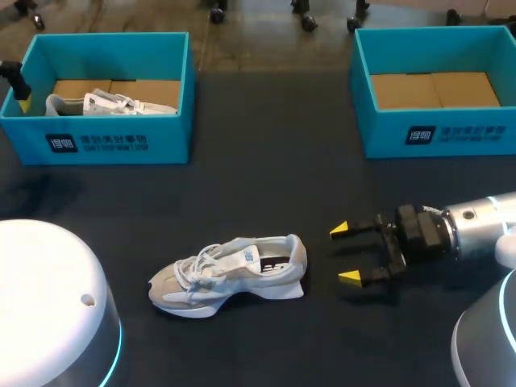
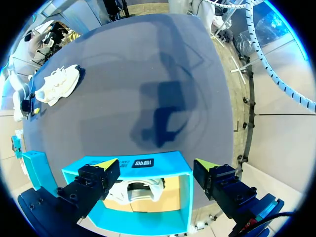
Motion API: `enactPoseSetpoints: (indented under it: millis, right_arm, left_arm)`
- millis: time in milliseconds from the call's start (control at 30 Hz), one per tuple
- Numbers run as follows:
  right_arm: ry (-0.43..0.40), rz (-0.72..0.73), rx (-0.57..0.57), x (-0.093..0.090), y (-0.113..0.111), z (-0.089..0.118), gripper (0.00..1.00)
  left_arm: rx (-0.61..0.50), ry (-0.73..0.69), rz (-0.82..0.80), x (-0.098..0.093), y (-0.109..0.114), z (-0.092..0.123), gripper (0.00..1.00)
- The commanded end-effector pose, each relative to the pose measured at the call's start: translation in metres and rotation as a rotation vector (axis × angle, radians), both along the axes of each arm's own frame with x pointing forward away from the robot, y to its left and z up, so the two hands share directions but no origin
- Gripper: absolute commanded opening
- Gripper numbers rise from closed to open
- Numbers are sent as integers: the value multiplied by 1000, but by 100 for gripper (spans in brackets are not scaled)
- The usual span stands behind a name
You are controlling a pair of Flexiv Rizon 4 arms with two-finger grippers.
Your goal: Take the shoe out of the shoebox, open the shoe tongue, remove and reinsert the insole, then place the shoe into the shoebox
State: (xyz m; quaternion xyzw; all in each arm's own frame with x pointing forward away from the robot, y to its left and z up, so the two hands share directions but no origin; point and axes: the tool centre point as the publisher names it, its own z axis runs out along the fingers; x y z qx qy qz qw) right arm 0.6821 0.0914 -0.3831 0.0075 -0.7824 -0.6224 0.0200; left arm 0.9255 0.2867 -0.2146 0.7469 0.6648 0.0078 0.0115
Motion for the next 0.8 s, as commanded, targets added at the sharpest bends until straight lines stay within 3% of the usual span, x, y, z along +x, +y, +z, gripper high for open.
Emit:
enactPoseSetpoints:
  millis: [33, 200, 467, 800]
  right_arm:
    - [0, 0, -1, 0, 0, 0, 100]
    - [38, -49, 43, 2, 21, -8, 100]
    - [65, -29, 11, 2, 53, -13, 100]
    - [26, 23, -12, -4, 70, -13, 100]
  left_arm:
    - [2, -2, -1, -1, 0, 0, 100]
    - [2, -2, -1, -1, 0, 0, 100]
    - [2, -2, -1, -1, 0, 0, 100]
    - [2, -2, -1, -1, 0, 0, 100]
